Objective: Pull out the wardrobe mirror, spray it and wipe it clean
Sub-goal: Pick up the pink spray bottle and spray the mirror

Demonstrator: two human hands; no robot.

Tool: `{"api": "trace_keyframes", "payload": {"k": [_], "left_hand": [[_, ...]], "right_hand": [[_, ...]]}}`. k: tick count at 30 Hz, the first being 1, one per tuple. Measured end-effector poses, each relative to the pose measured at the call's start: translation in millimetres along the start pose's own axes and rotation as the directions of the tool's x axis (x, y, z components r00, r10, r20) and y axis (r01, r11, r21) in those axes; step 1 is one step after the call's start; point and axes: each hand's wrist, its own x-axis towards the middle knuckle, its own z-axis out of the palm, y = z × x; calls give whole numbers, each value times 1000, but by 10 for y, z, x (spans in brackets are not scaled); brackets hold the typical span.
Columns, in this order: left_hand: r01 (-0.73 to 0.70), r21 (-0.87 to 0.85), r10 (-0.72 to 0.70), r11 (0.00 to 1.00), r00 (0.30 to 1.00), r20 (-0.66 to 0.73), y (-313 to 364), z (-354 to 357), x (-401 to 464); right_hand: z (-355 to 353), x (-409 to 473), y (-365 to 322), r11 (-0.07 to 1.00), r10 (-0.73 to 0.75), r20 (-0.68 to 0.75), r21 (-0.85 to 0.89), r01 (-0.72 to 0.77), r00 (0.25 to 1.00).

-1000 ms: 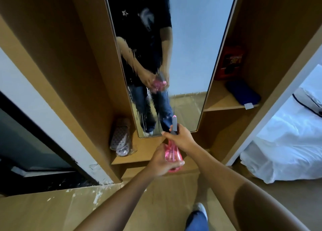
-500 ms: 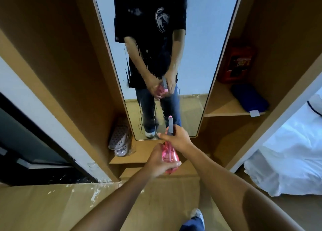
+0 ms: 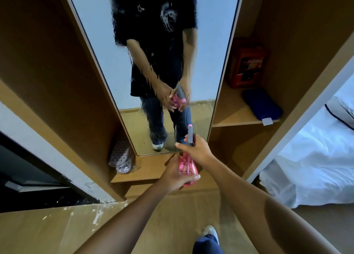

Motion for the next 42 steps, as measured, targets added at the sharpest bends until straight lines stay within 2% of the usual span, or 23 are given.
{"api": "trace_keyframes", "payload": {"k": [6,25,31,42], "left_hand": [[-18,6,18,1000,999,38,21,61,68],[-67,54,61,996,992,108,-10,334,377],[7,-2,-6,1000,994,113,-40,438,465],[36,28,-39,999,989,141,-219,565,409]], "right_hand": [[-72,8,3,1000,-7,7,-26,7,1000],[-407,29,178,993,71,-60,94,-65,996],[-473,93,202,998,59,-43,18,-58,997],[-403,33,418,994,110,-24,28,-109,994]]}}
